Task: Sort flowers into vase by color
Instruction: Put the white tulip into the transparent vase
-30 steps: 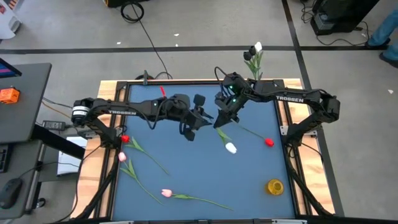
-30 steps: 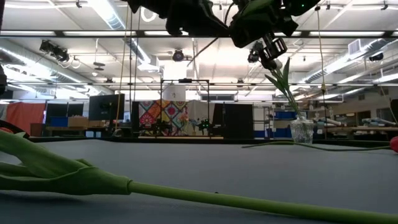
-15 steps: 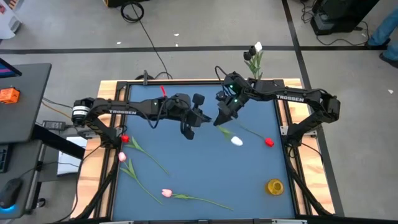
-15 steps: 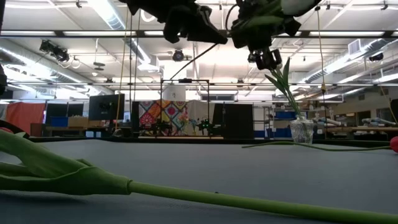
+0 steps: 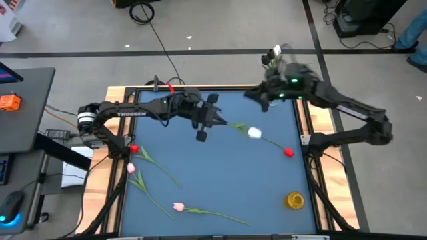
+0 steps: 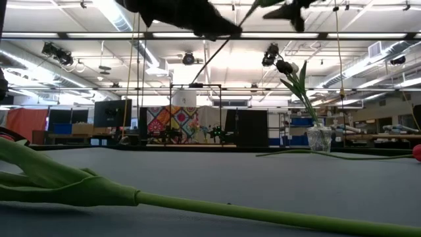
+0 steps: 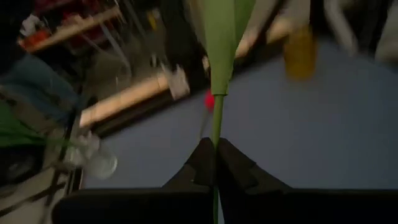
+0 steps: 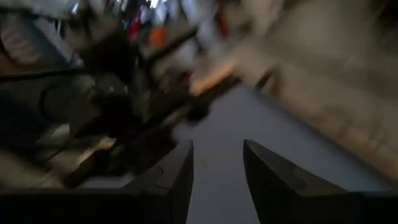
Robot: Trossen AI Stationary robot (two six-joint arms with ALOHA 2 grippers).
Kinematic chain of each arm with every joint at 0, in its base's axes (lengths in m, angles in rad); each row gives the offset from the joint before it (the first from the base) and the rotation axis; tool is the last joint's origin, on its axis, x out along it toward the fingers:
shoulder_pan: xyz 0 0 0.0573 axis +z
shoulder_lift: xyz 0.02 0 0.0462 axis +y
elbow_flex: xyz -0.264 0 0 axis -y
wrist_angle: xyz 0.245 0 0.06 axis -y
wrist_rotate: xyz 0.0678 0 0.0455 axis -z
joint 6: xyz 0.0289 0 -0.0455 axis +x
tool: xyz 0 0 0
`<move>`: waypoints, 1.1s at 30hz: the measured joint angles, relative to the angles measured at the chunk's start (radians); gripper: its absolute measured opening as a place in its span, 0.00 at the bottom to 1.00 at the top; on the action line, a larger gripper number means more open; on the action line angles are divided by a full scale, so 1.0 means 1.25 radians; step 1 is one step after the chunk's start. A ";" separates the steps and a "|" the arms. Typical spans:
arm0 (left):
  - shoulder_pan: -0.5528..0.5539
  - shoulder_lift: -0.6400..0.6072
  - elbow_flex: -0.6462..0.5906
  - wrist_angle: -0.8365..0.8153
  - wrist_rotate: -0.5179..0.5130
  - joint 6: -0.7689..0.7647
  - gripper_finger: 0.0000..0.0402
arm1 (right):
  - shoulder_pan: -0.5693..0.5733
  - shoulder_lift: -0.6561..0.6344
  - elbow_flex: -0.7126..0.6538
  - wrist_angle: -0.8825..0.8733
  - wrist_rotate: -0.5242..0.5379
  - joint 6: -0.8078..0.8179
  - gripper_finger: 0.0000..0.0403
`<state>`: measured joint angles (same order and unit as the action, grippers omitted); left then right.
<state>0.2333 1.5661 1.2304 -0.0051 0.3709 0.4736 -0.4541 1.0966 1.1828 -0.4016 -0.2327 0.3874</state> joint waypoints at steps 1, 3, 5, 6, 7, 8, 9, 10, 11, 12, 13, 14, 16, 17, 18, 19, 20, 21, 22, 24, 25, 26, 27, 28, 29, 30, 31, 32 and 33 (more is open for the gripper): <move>0.011 0.003 0.000 0.041 0.022 -0.049 0.01 | 0.000 -0.022 0.000 0.015 0.041 -0.022 0.37; 0.034 0.016 0.001 0.142 0.070 -0.188 0.01 | 0.000 -0.063 0.000 0.030 0.099 -0.051 0.37; 0.055 0.038 0.001 0.253 0.116 -0.327 0.01 | 0.005 -0.093 -0.001 0.033 0.145 -0.063 0.37; 0.063 0.049 0.001 0.311 0.131 -0.390 0.01 | 0.012 -0.107 -0.007 0.034 0.170 -0.065 0.37; 0.071 0.061 0.001 0.358 0.141 -0.441 0.01 | 0.019 -0.119 -0.017 0.031 0.196 -0.067 0.37; 0.077 0.072 0.001 0.409 0.144 -0.486 0.01 | 0.028 -0.130 -0.029 0.032 0.215 -0.072 0.37; 0.080 0.084 0.001 0.454 0.145 -0.526 0.01 | 0.037 -0.141 -0.046 0.039 0.236 -0.074 0.37; 0.082 0.095 0.001 0.495 0.145 -0.558 0.01 | 0.044 -0.152 -0.065 0.044 0.253 -0.073 0.37; 0.083 0.104 0.001 0.529 0.145 -0.592 0.01 | 0.052 -0.160 -0.086 0.056 0.260 -0.068 0.37; 0.083 0.112 0.001 0.555 0.144 -0.621 0.01 | 0.057 -0.166 -0.108 0.078 0.261 -0.061 0.37; 0.083 0.121 0.001 0.580 0.138 -0.642 0.01 | 0.062 -0.170 -0.130 0.102 0.257 -0.055 0.37; 0.083 0.126 0.001 0.592 0.134 -0.661 0.01 | 0.068 -0.172 -0.153 0.130 0.250 -0.047 0.37; 0.078 0.137 0.001 0.612 0.121 -0.682 0.01 | 0.078 -0.168 -0.192 0.210 0.222 -0.037 0.37; 0.075 0.142 0.001 0.614 0.114 -0.691 0.01 | 0.082 -0.161 -0.204 0.245 0.211 -0.034 0.37; 0.073 0.146 0.001 0.618 0.107 -0.692 0.01 | 0.086 -0.154 -0.213 0.277 0.204 -0.034 0.37; 0.070 0.147 0.001 0.616 0.101 -0.693 0.01 | 0.089 -0.143 -0.218 0.303 0.192 -0.036 0.37; 0.066 0.147 0.001 0.615 0.098 -0.693 0.01 | 0.092 -0.130 -0.219 0.321 0.190 -0.038 0.37; 0.063 0.147 0.001 0.616 0.095 -0.693 0.01 | 0.095 -0.116 -0.219 0.335 0.186 -0.042 0.37; 0.059 0.147 0.001 0.619 0.093 -0.693 0.01 | 0.098 -0.103 -0.220 0.347 0.184 -0.048 0.37; 0.055 0.147 0.001 0.618 0.084 -0.687 0.01 | 0.101 -0.078 -0.220 0.369 0.165 -0.059 0.37; 0.055 0.147 0.001 0.617 0.083 -0.687 0.01 | 0.101 -0.068 -0.220 0.384 0.152 -0.059 0.37; 0.055 0.147 0.001 0.616 0.082 -0.688 0.01 | 0.101 -0.059 -0.220 0.396 0.138 -0.058 0.36; 0.057 0.147 0.001 0.617 0.079 -0.692 0.01 | 0.101 -0.052 -0.220 0.405 0.127 -0.058 0.36; 0.059 0.147 0.001 0.618 0.075 -0.695 0.01 | 0.101 -0.047 -0.220 0.415 0.116 -0.058 0.35; 0.060 0.147 0.001 0.618 0.074 -0.697 0.01 | 0.101 -0.044 -0.220 0.421 0.108 -0.058 0.34; 0.062 0.147 0.001 0.617 0.070 -0.696 0.01 | 0.100 -0.044 -0.220 0.421 0.103 -0.058 0.33; 0.062 0.147 0.001 0.617 0.068 -0.696 0.01 | 0.099 -0.048 -0.220 0.415 0.099 -0.058 0.32; 0.064 0.147 0.001 0.618 0.066 -0.697 0.01 | 0.098 -0.055 -0.220 0.402 0.099 -0.059 0.32; 0.067 0.147 0.001 0.618 0.066 -0.699 0.01 | 0.096 -0.063 -0.220 0.391 0.101 -0.063 0.31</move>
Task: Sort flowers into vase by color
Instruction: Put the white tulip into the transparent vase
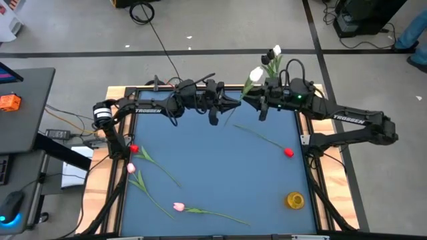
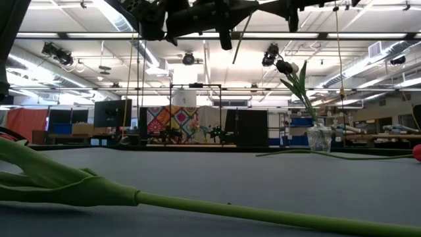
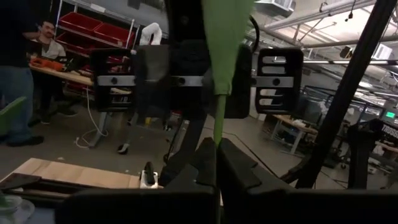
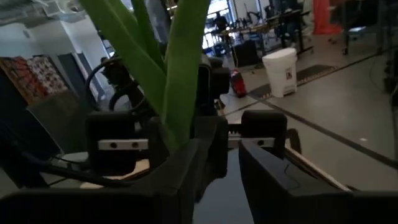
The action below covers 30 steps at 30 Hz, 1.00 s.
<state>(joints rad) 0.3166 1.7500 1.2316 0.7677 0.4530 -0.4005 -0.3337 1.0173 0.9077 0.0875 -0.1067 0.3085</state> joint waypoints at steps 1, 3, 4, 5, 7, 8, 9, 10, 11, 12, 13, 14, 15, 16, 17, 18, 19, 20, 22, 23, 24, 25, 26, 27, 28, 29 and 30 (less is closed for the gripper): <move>0.003 0.000 0.000 0.002 0.000 -0.004 0.01 | -0.003 -0.008 0.000 -0.006 0.004 -0.007 0.31; 0.006 0.000 0.000 0.012 -0.010 -0.020 0.01 | -0.009 -0.022 0.000 -0.015 -0.003 -0.014 0.30; 0.007 0.000 0.000 0.018 -0.014 -0.024 0.01 | -0.013 -0.026 0.000 -0.019 -0.010 -0.015 0.30; 0.008 0.000 0.000 0.019 -0.021 -0.025 0.01 | -0.017 -0.029 0.000 -0.021 -0.022 -0.016 0.31; 0.008 0.000 0.000 0.020 -0.032 -0.024 0.01 | -0.019 -0.030 0.000 -0.021 -0.050 -0.016 0.31; 0.010 0.000 0.000 0.020 -0.031 -0.024 0.01 | -0.019 -0.028 0.000 -0.021 -0.054 -0.016 0.31; 0.010 0.000 0.000 0.020 -0.030 -0.023 0.01 | -0.019 -0.025 0.000 -0.016 -0.054 -0.016 0.31; 0.010 0.000 0.000 0.020 -0.030 -0.023 0.01 | -0.019 -0.021 0.000 -0.008 -0.053 -0.016 0.31; 0.010 0.000 0.000 0.020 -0.030 -0.022 0.01 | -0.019 -0.016 0.000 -0.003 -0.050 -0.015 0.31; 0.011 0.000 0.000 0.020 -0.030 -0.022 0.01 | -0.019 -0.011 0.000 0.006 -0.050 -0.014 0.31; 0.011 0.000 0.000 0.019 -0.030 -0.022 0.01 | -0.019 -0.005 0.000 0.022 -0.053 -0.014 0.31; 0.011 0.000 0.000 0.017 -0.030 -0.022 0.01 | -0.019 -0.002 0.000 0.035 -0.058 -0.013 0.31; 0.011 0.000 0.000 0.017 -0.030 -0.022 0.01 | -0.019 0.002 0.000 0.046 -0.060 -0.011 0.31; 0.011 0.000 0.000 0.017 -0.029 -0.022 0.01 | -0.019 0.005 0.000 0.057 -0.061 -0.011 0.32; 0.011 0.000 0.000 0.017 -0.029 -0.022 0.01 | -0.019 0.007 0.000 0.063 -0.060 -0.010 0.32; 0.011 0.000 0.000 0.017 -0.029 -0.022 0.01 | -0.019 0.009 0.000 0.063 -0.058 -0.003 0.32; 0.011 0.000 0.000 0.017 -0.029 -0.022 0.01 | -0.020 0.011 0.000 0.062 -0.058 0.001 0.31; 0.011 0.000 0.000 0.017 -0.028 -0.022 0.01 | -0.021 0.011 0.000 0.060 -0.058 0.002 0.31; 0.008 0.000 0.000 0.017 -0.025 -0.024 0.01 | -0.024 0.010 0.000 0.064 -0.053 0.003 0.31; 0.007 0.000 0.000 0.016 -0.025 -0.021 0.01 | -0.027 0.010 0.000 0.067 -0.047 0.008 0.30; 0.004 0.000 0.000 0.013 -0.026 -0.014 0.01 | -0.029 0.010 0.000 0.072 -0.044 0.009 0.30; 0.001 0.000 0.000 0.009 -0.026 -0.002 0.01 | -0.030 0.010 0.000 0.076 -0.043 0.010 0.30; -0.002 0.000 0.000 0.003 -0.027 0.007 0.01 | -0.032 0.010 0.000 0.081 -0.044 0.011 0.29; -0.005 0.000 0.000 -0.005 -0.028 0.012 0.01 | -0.033 0.010 0.000 0.083 -0.044 0.011 0.29; -0.007 0.000 0.000 -0.010 -0.028 0.013 0.01 | -0.033 0.010 0.000 0.084 -0.045 0.011 0.28; -0.009 0.000 0.000 -0.014 -0.028 0.014 0.01 | -0.033 0.010 0.000 0.084 -0.051 0.011 0.27; -0.010 0.000 0.000 -0.016 -0.028 0.015 0.01 | -0.033 0.010 0.000 0.084 -0.058 0.011 0.26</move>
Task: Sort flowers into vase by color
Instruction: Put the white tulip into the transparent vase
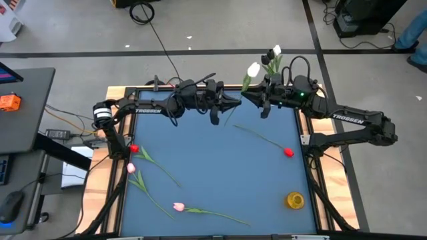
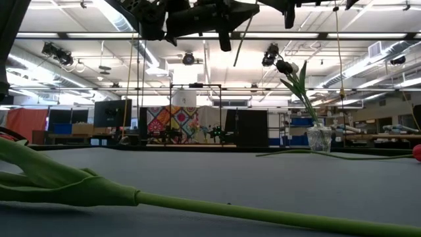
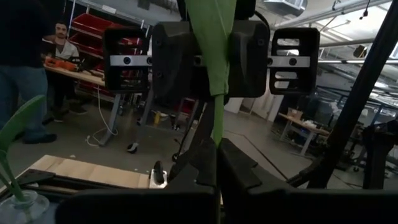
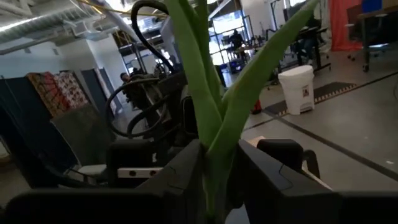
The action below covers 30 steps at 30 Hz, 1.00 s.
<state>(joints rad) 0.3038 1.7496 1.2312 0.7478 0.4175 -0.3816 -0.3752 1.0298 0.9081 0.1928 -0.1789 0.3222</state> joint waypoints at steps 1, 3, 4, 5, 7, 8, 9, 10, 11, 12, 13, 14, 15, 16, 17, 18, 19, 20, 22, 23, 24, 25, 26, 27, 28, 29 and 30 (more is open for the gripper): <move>0.000 0.000 0.000 -0.001 0.000 0.001 0.01 | 0.000 0.000 0.000 0.000 -0.004 0.000 0.25; 0.000 0.000 0.000 -0.002 0.000 0.000 0.01 | 0.000 0.000 0.000 0.000 -0.011 -0.001 0.23; 0.000 0.000 0.000 -0.003 0.001 0.001 0.01 | 0.000 0.000 0.000 -0.001 -0.018 -0.001 0.22; 0.000 0.000 0.000 -0.004 0.002 0.003 0.01 | 0.000 0.000 0.000 -0.004 -0.025 -0.001 0.21; 0.000 0.000 0.000 -0.005 0.003 0.003 0.01 | -0.001 0.000 0.000 -0.008 -0.029 0.000 0.20; 0.000 0.000 0.000 -0.005 0.003 0.003 0.01 | -0.001 0.000 0.000 -0.009 -0.033 -0.001 0.20; 0.000 0.000 0.000 -0.005 0.003 0.003 0.01 | -0.001 0.000 0.000 -0.009 -0.034 -0.001 0.19; 0.000 0.000 0.000 -0.005 0.003 0.003 0.01 | -0.001 0.000 0.000 -0.010 -0.034 0.000 0.19; 0.000 0.000 -0.001 -0.005 0.003 0.003 0.01 | -0.001 0.000 0.000 -0.011 -0.034 0.000 0.19; 0.000 0.000 -0.001 -0.005 0.002 0.002 0.01 | -0.001 0.000 0.000 -0.013 -0.034 0.000 0.19; 0.000 0.000 -0.001 -0.005 0.002 0.002 0.01 | -0.001 0.000 0.000 -0.017 -0.034 0.000 0.19; 0.000 0.000 -0.001 -0.006 0.002 -0.001 0.01 | -0.001 -0.001 0.000 -0.019 -0.032 0.000 0.18; 0.000 0.000 -0.001 -0.006 0.002 -0.001 0.02 | -0.001 -0.001 0.000 -0.021 -0.031 0.000 0.17; 0.000 0.000 -0.001 -0.006 0.002 -0.001 0.03 | -0.001 -0.001 0.000 -0.022 -0.031 0.000 0.15; 0.000 0.000 -0.001 -0.006 0.002 -0.002 0.06 | -0.001 -0.001 0.000 -0.022 -0.031 0.000 0.12; 0.000 0.000 -0.001 -0.006 0.002 -0.005 0.09 | -0.001 -0.001 0.000 -0.025 -0.032 -0.001 0.09; 0.000 0.000 -0.001 -0.004 0.002 -0.010 0.13 | -0.001 -0.001 0.000 -0.031 -0.033 -0.005 0.06; 0.000 -0.001 -0.001 -0.005 0.002 -0.013 0.17 | -0.001 -0.001 0.000 -0.036 -0.032 -0.010 0.04; 0.002 -0.002 -0.001 -0.010 0.003 -0.015 0.26 | -0.001 -0.004 0.003 -0.072 -0.011 -0.012 0.03; 0.006 -0.006 -0.001 -0.024 0.003 -0.016 0.31 | -0.001 -0.006 0.011 -0.104 0.008 -0.009 0.04; 0.010 -0.012 -0.001 -0.037 0.005 -0.017 0.35 | -0.001 -0.006 0.020 -0.135 0.027 -0.010 0.04; 0.016 -0.018 -0.001 -0.049 0.006 -0.018 0.40 | -0.001 -0.008 0.028 -0.167 0.050 -0.016 0.04; 0.023 -0.026 -0.001 -0.060 0.014 -0.018 0.43 | 0.000 -0.011 0.035 -0.204 0.072 -0.024 0.03; 0.033 -0.036 -0.001 -0.076 0.027 -0.019 0.47 | 0.001 -0.013 0.044 -0.235 0.096 -0.031 0.03; 0.042 -0.046 -0.001 -0.095 0.045 -0.022 0.50 | 0.005 -0.015 0.053 -0.261 0.123 -0.037 0.02; 0.049 -0.055 -0.001 -0.111 0.057 -0.023 0.53 | 0.008 -0.019 0.062 -0.293 0.155 -0.044 0.02; 0.058 -0.068 -0.001 -0.135 0.068 -0.023 0.54 | 0.010 -0.026 0.071 -0.329 0.184 -0.049 0.02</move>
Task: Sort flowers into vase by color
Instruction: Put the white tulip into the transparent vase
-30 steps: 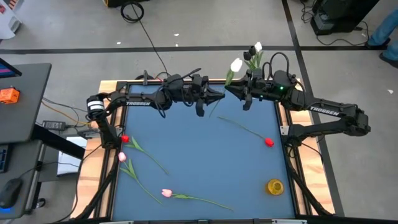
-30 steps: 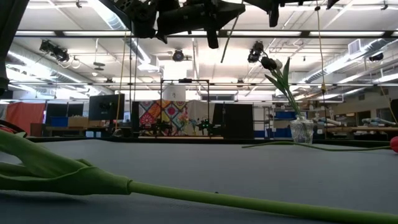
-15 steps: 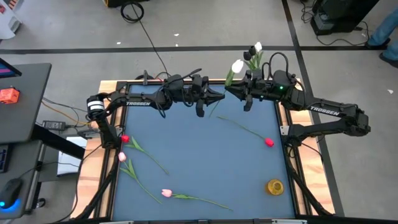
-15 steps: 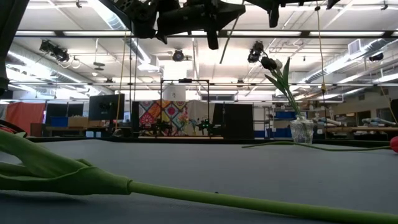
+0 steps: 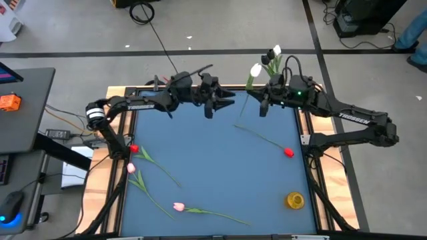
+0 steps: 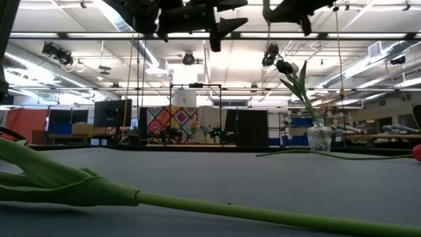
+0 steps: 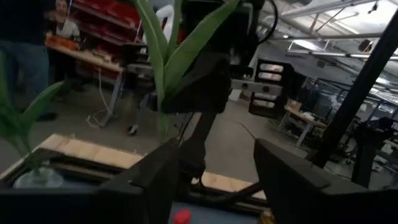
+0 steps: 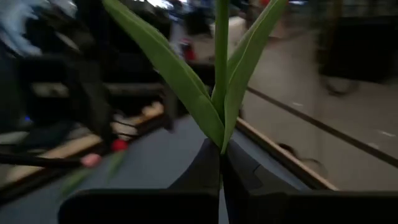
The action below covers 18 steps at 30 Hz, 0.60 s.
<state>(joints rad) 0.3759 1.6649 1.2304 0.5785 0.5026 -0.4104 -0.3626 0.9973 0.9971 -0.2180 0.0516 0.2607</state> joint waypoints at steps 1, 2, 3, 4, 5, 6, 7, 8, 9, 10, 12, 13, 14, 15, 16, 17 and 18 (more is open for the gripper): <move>0.009 -0.014 0.000 -0.031 0.012 0.000 0.56 | 0.001 -0.005 0.010 -0.035 0.029 -0.005 0.02; 0.016 -0.026 0.000 -0.050 0.016 0.000 0.57 | 0.000 -0.011 0.018 -0.062 0.060 -0.007 0.02; 0.025 -0.041 0.000 -0.070 0.024 0.000 0.58 | 0.000 -0.018 0.023 -0.087 0.086 -0.008 0.02; 0.034 -0.058 0.000 -0.093 0.034 0.000 0.58 | -0.001 -0.026 0.024 -0.113 0.114 -0.008 0.02; 0.041 -0.076 0.000 -0.114 0.033 0.006 0.58 | -0.002 -0.034 0.024 -0.131 0.139 -0.008 0.02; 0.049 -0.094 0.000 -0.128 0.034 0.018 0.58 | -0.002 -0.042 0.024 -0.143 0.164 -0.007 0.02; 0.054 -0.113 0.000 -0.144 0.033 0.036 0.58 | -0.003 -0.050 0.024 -0.159 0.190 -0.004 0.02; 0.061 -0.133 0.000 -0.163 0.033 0.054 0.58 | -0.004 -0.057 0.024 -0.177 0.214 -0.002 0.02; 0.066 -0.152 0.000 -0.177 0.029 0.073 0.58 | -0.006 -0.065 0.024 -0.193 0.235 -0.001 0.02; 0.070 -0.169 0.000 -0.191 0.022 0.094 0.58 | -0.010 -0.071 0.024 -0.209 0.258 0.003 0.02; 0.075 -0.202 0.000 -0.219 0.007 0.129 0.58 | -0.017 -0.086 0.024 -0.239 0.299 0.005 0.02; 0.075 -0.214 0.000 -0.230 -0.002 0.145 0.58 | -0.021 -0.093 0.024 -0.248 0.318 0.005 0.02; 0.075 -0.224 0.000 -0.240 -0.012 0.159 0.59 | -0.025 -0.101 0.024 -0.255 0.336 0.005 0.02; 0.075 -0.231 0.000 -0.247 -0.013 0.167 0.59 | -0.029 -0.107 0.024 -0.260 0.347 0.004 0.02; 0.075 -0.236 0.000 -0.247 -0.014 0.174 0.59 | -0.034 -0.113 0.024 -0.259 0.355 0.000 0.02; 0.075 -0.240 0.000 -0.248 -0.016 0.177 0.59 | -0.039 -0.118 0.024 -0.258 0.360 -0.005 0.02; 0.075 -0.241 0.000 -0.246 -0.016 0.178 0.59 | -0.044 -0.122 0.024 -0.259 0.367 -0.011 0.02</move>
<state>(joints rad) 0.4702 1.3640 1.2308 0.2706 0.4831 -0.1883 -0.4179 0.8452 1.0275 -0.5411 0.5098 0.2470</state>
